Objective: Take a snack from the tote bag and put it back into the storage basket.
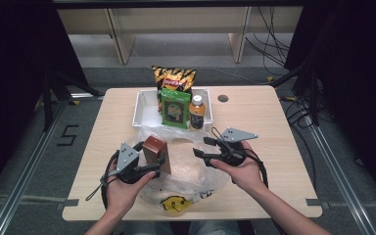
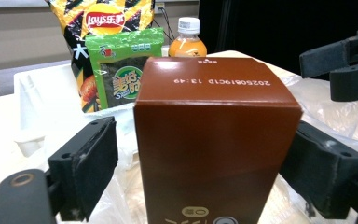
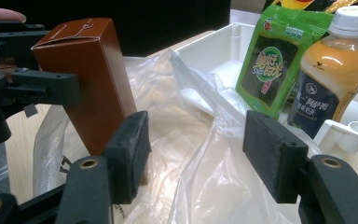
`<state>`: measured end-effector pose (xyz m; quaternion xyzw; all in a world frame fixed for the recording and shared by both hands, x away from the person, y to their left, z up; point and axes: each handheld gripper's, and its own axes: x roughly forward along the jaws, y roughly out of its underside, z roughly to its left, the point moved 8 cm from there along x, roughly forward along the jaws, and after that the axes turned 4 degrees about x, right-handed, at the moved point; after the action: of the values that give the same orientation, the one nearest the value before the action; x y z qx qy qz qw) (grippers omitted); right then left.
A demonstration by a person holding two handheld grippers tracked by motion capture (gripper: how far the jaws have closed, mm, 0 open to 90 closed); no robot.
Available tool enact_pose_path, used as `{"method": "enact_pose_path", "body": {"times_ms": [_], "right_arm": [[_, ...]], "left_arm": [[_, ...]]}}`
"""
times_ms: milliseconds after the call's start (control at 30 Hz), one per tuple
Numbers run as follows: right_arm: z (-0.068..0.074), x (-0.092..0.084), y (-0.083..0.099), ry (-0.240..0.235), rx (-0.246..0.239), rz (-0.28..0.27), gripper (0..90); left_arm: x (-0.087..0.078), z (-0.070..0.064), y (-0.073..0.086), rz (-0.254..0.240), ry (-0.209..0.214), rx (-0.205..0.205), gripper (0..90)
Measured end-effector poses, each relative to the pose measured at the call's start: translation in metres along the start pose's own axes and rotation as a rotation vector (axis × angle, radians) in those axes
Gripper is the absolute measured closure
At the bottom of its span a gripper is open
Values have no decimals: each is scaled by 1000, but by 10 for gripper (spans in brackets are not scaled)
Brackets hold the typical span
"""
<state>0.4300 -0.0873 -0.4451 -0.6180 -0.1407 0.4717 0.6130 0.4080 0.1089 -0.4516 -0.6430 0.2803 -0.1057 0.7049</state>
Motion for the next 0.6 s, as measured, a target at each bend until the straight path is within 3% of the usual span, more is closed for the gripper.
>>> {"method": "enact_pose_path", "body": {"times_ms": [500, 600], "right_arm": [[-1, 2, 1, -5, -22, 4, 414], [-1, 2, 0, 1, -8, -9, 415]], "left_arm": [[6, -6, 3, 2, -6, 11, 132], [8, -5, 4, 8, -7, 13, 132]]}}
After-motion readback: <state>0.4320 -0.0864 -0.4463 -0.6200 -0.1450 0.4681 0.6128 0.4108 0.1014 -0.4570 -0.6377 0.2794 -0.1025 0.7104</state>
